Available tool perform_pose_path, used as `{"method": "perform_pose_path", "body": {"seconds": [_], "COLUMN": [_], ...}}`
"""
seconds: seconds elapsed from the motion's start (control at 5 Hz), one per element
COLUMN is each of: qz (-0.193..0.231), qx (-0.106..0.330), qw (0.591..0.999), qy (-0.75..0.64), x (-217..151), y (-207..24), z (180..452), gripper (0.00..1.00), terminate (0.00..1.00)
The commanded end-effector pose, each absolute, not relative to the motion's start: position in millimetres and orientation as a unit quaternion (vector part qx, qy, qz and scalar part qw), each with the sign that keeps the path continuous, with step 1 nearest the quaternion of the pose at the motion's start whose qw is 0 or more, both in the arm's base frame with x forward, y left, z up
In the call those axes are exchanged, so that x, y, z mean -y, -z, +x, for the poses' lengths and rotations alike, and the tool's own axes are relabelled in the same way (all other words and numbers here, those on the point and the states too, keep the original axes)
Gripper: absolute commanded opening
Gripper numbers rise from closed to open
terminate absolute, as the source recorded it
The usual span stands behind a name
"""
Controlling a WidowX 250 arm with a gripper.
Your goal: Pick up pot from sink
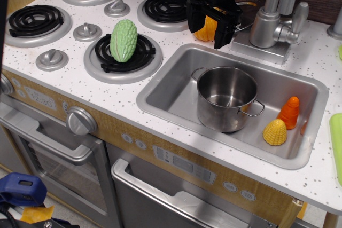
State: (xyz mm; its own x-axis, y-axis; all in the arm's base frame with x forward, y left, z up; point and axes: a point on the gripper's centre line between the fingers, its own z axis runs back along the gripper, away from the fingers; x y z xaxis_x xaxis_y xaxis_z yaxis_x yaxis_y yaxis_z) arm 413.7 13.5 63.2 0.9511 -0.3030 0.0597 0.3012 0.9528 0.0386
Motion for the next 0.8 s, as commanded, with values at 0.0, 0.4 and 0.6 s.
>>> {"method": "perform_pose_path", "body": {"seconds": [0.0, 0.4, 0.6], "qz": [0.015, 0.015, 0.032], "qx": [0.032, 0.053, 0.075], "qw": [0.988, 0.986, 0.983], "qy": [0.153, 0.160, 0.167], "x": [-13, 2, 17], "y": [-63, -64, -63], "z": [414, 408, 396], "gripper": [1.00, 1.00, 1.00], "terminate": [0.00, 0.00, 0.00]}}
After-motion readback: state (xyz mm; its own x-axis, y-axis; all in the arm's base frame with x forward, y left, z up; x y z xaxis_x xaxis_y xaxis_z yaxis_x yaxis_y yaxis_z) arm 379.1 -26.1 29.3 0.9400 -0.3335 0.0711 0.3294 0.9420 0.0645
